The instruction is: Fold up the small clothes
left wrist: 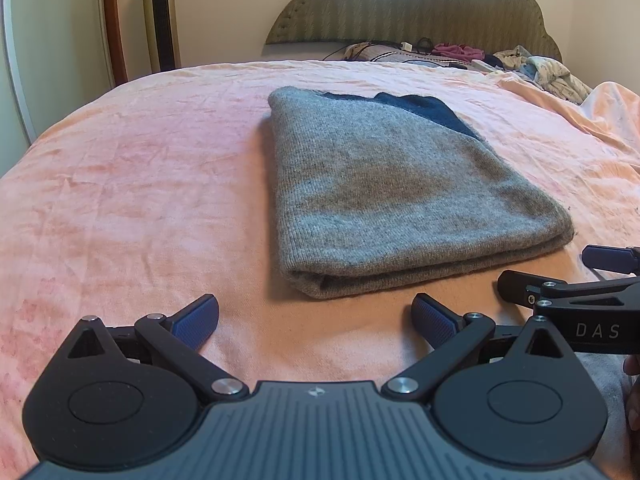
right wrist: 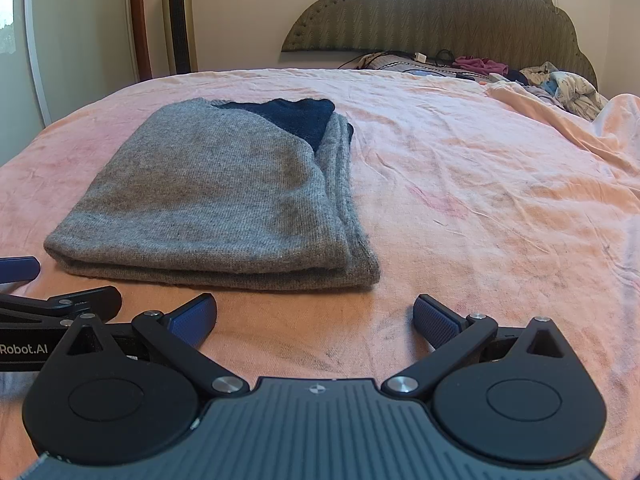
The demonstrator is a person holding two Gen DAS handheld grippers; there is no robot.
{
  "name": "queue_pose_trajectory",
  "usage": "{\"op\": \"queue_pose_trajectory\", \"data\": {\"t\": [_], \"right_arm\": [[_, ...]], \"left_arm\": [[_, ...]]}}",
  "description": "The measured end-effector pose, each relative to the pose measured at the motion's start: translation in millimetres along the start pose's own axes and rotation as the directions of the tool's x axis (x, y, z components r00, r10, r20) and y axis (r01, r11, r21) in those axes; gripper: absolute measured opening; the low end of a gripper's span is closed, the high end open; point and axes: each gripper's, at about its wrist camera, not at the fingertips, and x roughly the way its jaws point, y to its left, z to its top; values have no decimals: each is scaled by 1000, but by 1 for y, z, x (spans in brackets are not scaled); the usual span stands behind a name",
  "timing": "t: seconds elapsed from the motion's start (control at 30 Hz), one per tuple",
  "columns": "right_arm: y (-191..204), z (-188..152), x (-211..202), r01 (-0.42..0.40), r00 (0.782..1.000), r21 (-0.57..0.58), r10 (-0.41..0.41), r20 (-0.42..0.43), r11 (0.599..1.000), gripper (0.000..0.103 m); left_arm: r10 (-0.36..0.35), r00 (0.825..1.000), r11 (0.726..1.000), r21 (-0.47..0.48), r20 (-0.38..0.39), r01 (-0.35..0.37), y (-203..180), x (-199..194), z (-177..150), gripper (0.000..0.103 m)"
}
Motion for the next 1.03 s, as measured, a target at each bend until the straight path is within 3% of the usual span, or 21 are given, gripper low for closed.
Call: {"op": "queue_pose_trajectory", "data": {"t": [0.77, 0.83, 0.97, 1.03], "right_arm": [[0, 0, 0, 0, 1000, 2, 0, 0, 1000, 103], [0, 0, 0, -1, 1000, 0, 1, 1, 1000, 103], [-9, 6, -5, -41, 999, 24, 41, -11, 999, 103], [-33, 16, -11, -95, 995, 105, 95, 4, 990, 103]], "left_arm": [[-1, 1000, 1000, -9, -8, 1, 0, 1, 1, 103], [-63, 998, 998, 14, 14, 63, 1, -4, -3, 103], [-37, 996, 999, 36, 80, 34, 4, -22, -4, 103], [-23, 992, 998, 56, 121, 16, 15, -32, 1, 103]]}}
